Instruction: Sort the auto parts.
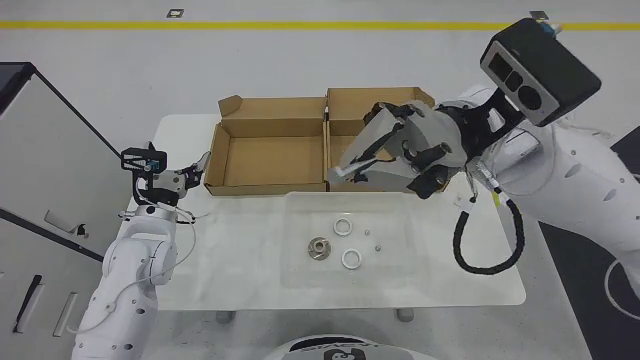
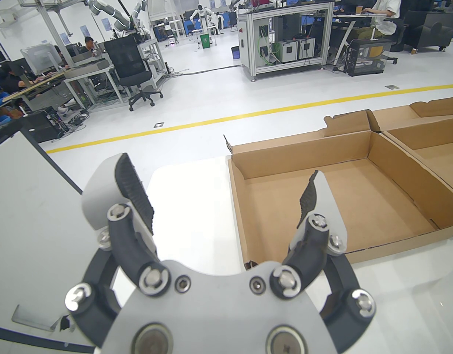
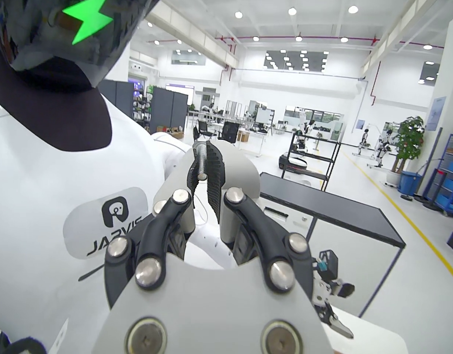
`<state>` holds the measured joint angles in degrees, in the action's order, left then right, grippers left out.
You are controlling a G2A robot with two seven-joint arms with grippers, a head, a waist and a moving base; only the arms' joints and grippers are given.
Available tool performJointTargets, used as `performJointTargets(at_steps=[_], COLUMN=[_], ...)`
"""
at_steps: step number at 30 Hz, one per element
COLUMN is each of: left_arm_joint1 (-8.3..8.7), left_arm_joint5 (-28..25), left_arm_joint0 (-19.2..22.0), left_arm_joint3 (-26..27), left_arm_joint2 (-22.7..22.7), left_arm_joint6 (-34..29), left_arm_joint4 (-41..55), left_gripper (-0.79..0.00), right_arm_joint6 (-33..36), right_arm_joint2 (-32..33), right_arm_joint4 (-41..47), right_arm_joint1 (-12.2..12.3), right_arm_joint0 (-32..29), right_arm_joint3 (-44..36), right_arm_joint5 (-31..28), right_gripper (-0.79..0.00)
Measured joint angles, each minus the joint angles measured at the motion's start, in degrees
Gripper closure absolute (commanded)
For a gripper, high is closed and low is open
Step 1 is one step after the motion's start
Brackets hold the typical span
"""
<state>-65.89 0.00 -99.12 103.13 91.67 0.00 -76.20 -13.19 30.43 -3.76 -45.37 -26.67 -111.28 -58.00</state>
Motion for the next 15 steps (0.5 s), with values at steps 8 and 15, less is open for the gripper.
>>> performJointTargets(at_steps=[8, 15], left_arm_joint1=[0.00, 0.00], left_arm_joint5=[0.00, 0.00], left_arm_joint0=[0.00, 0.00], left_arm_joint3=[0.00, 0.00], left_arm_joint2=[0.00, 0.00], left_arm_joint6=[0.00, 0.00], left_arm_joint4=[0.00, 0.00], left_gripper=[-0.785, -0.785], right_arm_joint6=[-4.84, -4.98], right_arm_joint2=[1.69, 1.74], right_arm_joint4=[0.82, 0.84], right_arm_joint1=[-2.10, -2.19], right_arm_joint0=[-1.45, -1.49], right_arm_joint3=[-2.69, -2.80], right_arm_joint5=[0.00, 0.00], right_gripper=[0.000, 0.000])
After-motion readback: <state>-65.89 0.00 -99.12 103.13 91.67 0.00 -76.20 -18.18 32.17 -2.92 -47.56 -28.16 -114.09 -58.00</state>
